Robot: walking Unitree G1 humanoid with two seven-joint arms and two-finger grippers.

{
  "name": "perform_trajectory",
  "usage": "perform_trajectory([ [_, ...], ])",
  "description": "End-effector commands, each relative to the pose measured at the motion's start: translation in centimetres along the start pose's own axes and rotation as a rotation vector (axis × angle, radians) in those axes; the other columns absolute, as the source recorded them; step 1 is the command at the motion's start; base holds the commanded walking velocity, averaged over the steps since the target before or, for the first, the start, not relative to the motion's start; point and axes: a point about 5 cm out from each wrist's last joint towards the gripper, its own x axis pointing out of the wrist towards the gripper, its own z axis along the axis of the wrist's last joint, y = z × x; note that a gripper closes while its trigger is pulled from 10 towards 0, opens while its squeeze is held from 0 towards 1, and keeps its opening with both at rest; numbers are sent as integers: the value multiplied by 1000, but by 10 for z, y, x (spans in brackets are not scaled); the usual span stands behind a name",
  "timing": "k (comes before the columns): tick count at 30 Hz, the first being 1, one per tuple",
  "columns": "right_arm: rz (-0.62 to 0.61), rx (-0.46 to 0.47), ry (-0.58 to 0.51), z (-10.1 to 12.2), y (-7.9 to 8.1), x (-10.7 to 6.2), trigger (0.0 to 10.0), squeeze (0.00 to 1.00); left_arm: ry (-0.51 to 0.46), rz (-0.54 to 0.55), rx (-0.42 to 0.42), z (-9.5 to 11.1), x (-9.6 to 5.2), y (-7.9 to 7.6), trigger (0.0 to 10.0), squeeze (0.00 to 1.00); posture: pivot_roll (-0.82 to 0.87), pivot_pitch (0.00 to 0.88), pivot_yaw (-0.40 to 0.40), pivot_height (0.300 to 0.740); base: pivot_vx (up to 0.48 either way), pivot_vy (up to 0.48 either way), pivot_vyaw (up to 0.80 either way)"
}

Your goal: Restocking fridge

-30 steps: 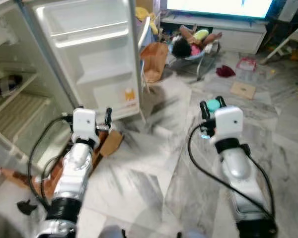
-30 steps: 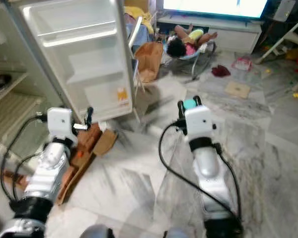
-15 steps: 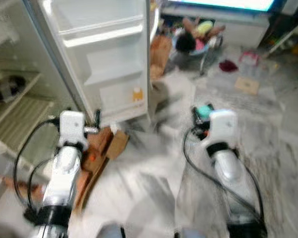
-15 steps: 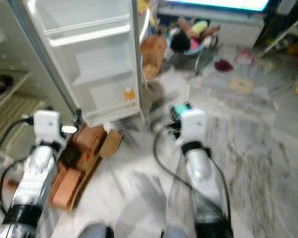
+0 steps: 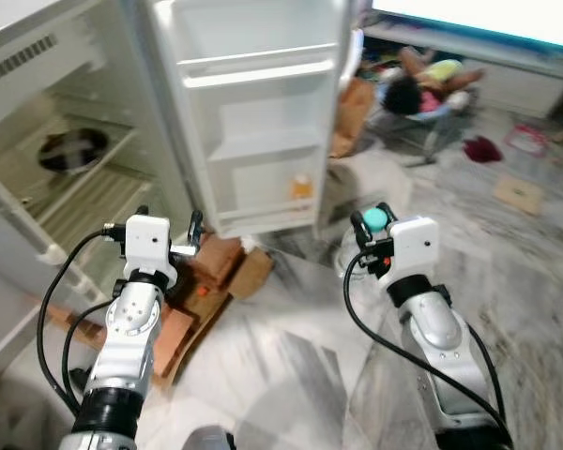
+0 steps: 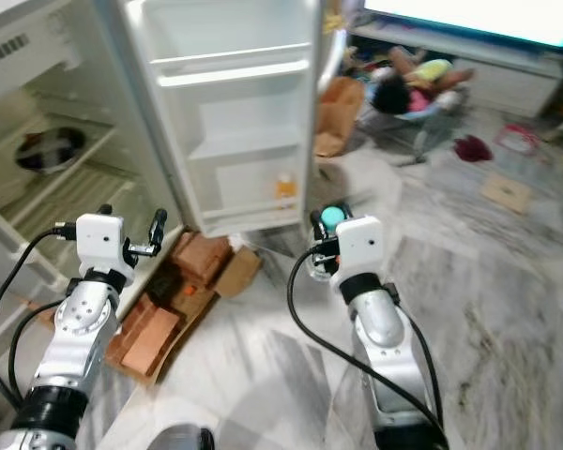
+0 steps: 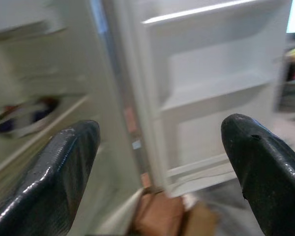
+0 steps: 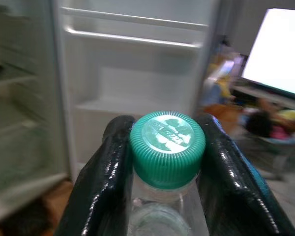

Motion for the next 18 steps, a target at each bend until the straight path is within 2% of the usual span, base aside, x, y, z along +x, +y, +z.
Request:
perform_trajectory([
  [1, -6, -3, -35, 7, -3, -1, 10000, 0, -13, -8, 0, 5, 4, -3, 10000, 0, -43, 73, 22, 740, 461, 0, 0],
  [14, -1, -8, -35, 6, -4, 0, 10000, 0, -11, 1, -3, 5, 5, -5, 10000, 0, -43, 76, 24, 740, 458, 0, 0],
  [18, 19, -34, -36, 6, -2, 0, 10000, 0, 1, 27, -1, 4, 7, -3, 10000, 0, -43, 76, 24, 740, 345, 331, 0],
])
